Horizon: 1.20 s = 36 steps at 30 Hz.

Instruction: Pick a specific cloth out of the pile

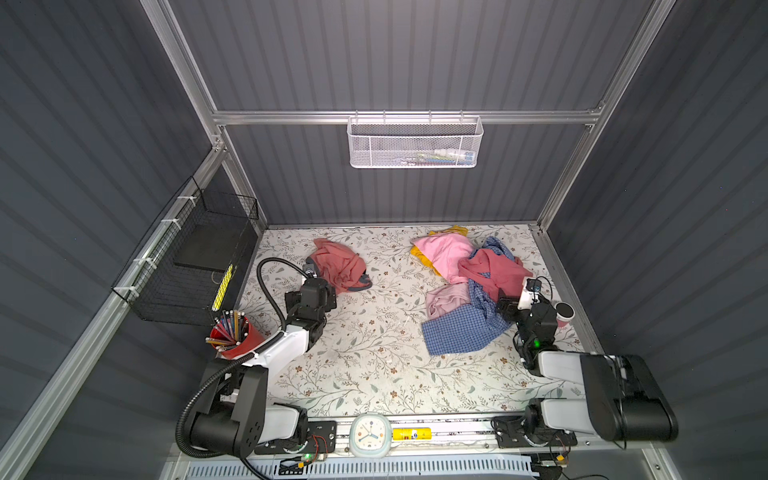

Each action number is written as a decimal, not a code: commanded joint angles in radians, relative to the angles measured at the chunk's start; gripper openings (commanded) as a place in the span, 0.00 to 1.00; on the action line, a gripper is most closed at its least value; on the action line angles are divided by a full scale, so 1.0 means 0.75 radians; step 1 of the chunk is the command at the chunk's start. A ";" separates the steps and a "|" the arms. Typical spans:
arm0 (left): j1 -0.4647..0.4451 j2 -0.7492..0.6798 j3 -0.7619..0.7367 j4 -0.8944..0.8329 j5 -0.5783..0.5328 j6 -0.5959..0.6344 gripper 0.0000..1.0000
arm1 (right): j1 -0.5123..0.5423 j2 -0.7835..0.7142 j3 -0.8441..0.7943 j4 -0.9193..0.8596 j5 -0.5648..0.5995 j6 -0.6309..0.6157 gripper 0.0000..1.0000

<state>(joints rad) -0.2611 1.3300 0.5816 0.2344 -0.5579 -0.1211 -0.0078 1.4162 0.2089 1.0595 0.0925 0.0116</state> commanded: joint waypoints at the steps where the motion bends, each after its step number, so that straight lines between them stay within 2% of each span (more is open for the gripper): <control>1: -0.001 -0.022 -0.023 0.072 -0.107 -0.020 1.00 | -0.001 0.065 0.021 0.161 -0.030 -0.002 0.99; 3: -0.002 -0.027 -0.047 0.113 -0.136 -0.010 1.00 | -0.003 0.023 0.059 0.019 -0.033 0.001 0.99; 5: -0.002 -0.035 -0.087 0.199 -0.169 0.017 1.00 | -0.004 0.073 0.090 0.048 -0.015 0.001 0.99; 7: -0.002 -0.031 -0.143 0.322 -0.221 0.061 1.00 | -0.014 0.039 0.144 -0.117 -0.014 0.024 0.99; 11: 0.002 0.060 -0.193 0.524 -0.254 0.178 1.00 | -0.030 0.054 0.144 -0.095 -0.036 0.033 0.99; 14: 0.004 0.174 -0.217 0.704 -0.184 0.224 1.00 | -0.031 0.062 0.138 -0.067 -0.039 0.032 0.99; 17: 0.017 0.296 -0.285 1.006 -0.115 0.252 1.00 | -0.033 0.057 0.139 -0.081 -0.038 0.034 0.99; 20: 0.098 0.443 -0.330 1.188 0.056 0.194 1.00 | -0.033 0.058 0.141 -0.083 -0.038 0.034 0.99; 21: 0.137 0.530 -0.345 1.333 0.126 0.195 1.00 | -0.032 0.057 0.139 -0.079 -0.038 0.034 0.99; 22: 0.147 0.561 -0.337 1.379 0.140 0.210 1.00 | -0.033 0.057 0.140 -0.079 -0.038 0.033 0.99; 24: 0.191 0.475 -0.254 1.040 0.314 0.177 1.00 | -0.033 0.057 0.140 -0.081 -0.039 0.033 0.99; 25: 0.199 0.529 -0.209 1.066 0.354 0.212 1.00 | -0.032 0.058 0.141 -0.079 -0.039 0.033 0.99; 27: 0.240 0.495 -0.139 0.847 0.445 0.176 1.00 | -0.033 0.058 0.140 -0.081 -0.039 0.033 0.99; 28: 0.241 0.529 -0.152 0.948 0.422 0.185 1.00 | -0.033 0.058 0.141 -0.080 -0.040 0.033 0.99; 30: 0.240 0.500 -0.142 0.859 0.430 0.171 1.00 | -0.032 0.057 0.140 -0.079 -0.039 0.034 0.99; 32: 0.242 0.523 -0.156 0.943 0.428 0.179 1.00 | -0.033 0.057 0.141 -0.079 -0.038 0.033 0.99; 34: 0.242 0.507 -0.143 0.878 0.425 0.174 1.00 | -0.033 0.057 0.140 -0.079 -0.039 0.033 0.99; 36: 0.241 0.519 -0.153 0.926 0.428 0.176 1.00 | -0.033 0.057 0.140 -0.079 -0.039 0.034 0.99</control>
<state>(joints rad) -0.0849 1.7172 0.4683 0.9192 -0.2649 0.0181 -0.0265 1.4559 0.3038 1.0134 0.0711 0.0261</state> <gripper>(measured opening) 0.999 0.991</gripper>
